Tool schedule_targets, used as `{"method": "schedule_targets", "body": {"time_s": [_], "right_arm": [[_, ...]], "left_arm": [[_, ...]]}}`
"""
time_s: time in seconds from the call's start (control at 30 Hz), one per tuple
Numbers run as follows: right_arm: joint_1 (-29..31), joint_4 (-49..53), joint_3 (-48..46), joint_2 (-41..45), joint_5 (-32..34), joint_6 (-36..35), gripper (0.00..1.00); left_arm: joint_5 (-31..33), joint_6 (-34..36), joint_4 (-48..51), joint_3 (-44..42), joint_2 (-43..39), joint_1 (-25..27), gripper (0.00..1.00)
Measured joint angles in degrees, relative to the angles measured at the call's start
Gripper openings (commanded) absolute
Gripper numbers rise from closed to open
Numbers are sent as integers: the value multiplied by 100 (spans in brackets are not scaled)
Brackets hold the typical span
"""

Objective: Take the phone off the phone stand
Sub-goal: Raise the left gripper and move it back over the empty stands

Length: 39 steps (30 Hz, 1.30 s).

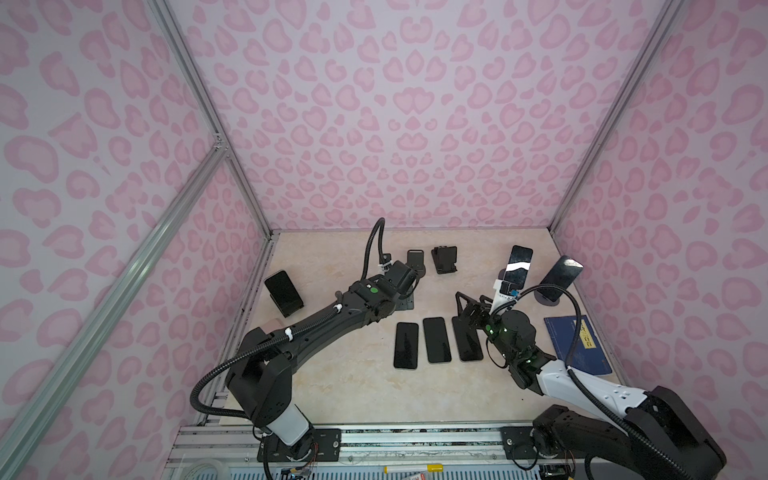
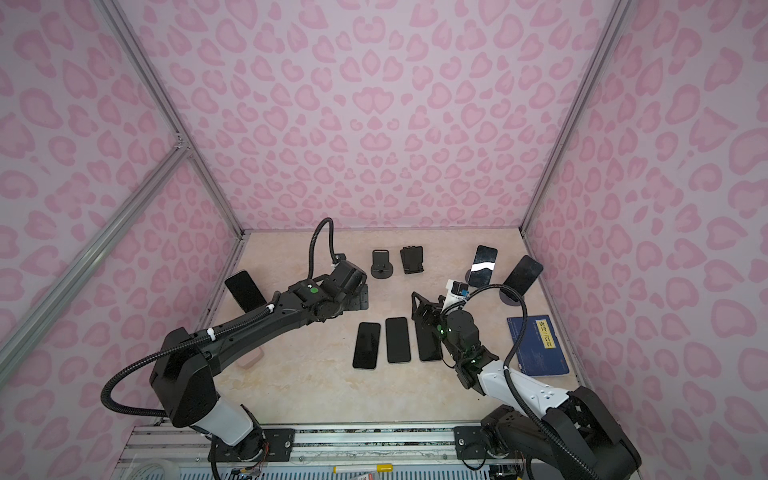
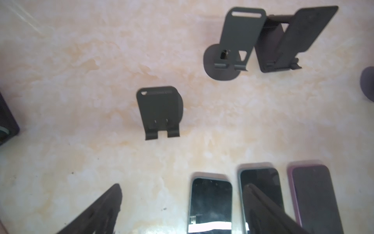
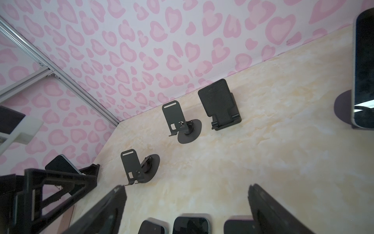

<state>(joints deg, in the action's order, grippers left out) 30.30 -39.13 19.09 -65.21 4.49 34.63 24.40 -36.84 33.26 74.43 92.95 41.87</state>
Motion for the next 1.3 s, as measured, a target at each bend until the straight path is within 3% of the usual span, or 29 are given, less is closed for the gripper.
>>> {"method": "schedule_targets", "body": {"time_s": [0.17, 0.53, 0.6, 0.9, 1.1, 1.3], "right_arm": [[2, 0, 0, -109, 42, -35, 98], [20, -4, 35, -396, 20, -33, 99], [20, -4, 37, -398, -4, -33, 99], [17, -28, 120, -671, -9, -35, 97], [17, -35, 142, -772, -50, -33, 97], [17, -42, 168, -800, -52, -33, 97]], "left_arm": [[-37, 435, -216, 415, 713, -522, 96], [-175, 748, -647, 922, 1786, -933, 96], [-293, 756, -789, 841, 1825, -970, 100], [-616, 848, -1108, 774, 2186, -1185, 64], [-535, 977, -1104, 935, 2205, -1222, 64], [-514, 1034, -1088, 1744, 2651, -1401, 64]]}}
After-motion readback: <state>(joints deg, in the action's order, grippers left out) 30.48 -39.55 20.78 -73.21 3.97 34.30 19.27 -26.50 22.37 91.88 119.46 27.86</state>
